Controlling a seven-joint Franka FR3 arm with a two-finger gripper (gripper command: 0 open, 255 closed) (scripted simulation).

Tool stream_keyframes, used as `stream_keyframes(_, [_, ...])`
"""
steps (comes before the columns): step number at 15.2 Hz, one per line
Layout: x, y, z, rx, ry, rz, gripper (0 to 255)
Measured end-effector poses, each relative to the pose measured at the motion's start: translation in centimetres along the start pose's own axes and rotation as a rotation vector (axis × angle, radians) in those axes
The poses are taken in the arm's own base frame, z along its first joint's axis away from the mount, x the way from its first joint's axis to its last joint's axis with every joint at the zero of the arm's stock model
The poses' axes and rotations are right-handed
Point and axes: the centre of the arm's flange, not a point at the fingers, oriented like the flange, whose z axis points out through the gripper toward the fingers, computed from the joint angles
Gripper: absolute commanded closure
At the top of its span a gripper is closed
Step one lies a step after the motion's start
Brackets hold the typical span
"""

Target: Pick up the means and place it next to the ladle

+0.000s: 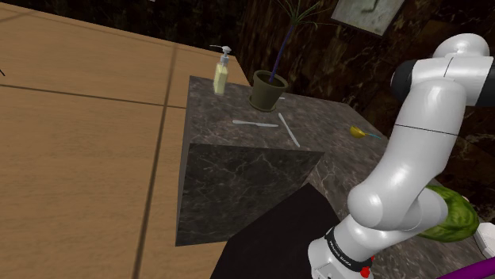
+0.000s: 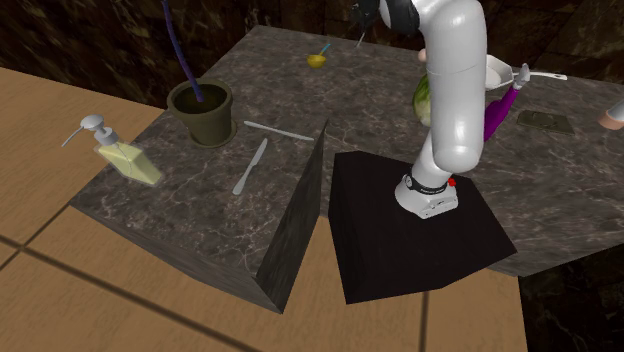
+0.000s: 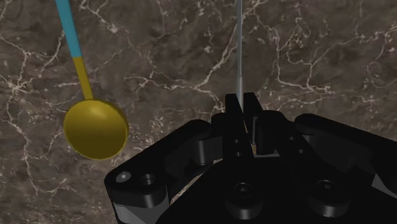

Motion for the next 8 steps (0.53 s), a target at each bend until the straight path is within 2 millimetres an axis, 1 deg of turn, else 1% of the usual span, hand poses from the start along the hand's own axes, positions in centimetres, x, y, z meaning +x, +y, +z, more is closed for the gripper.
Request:
stream_keyframes(2, [-0.4,0.0,1.1,0.000,0.002,-0.001,255])
stream_keyframes(8, [-0.6,-0.1,4.2,-0.001,0.002,-0.002,255])
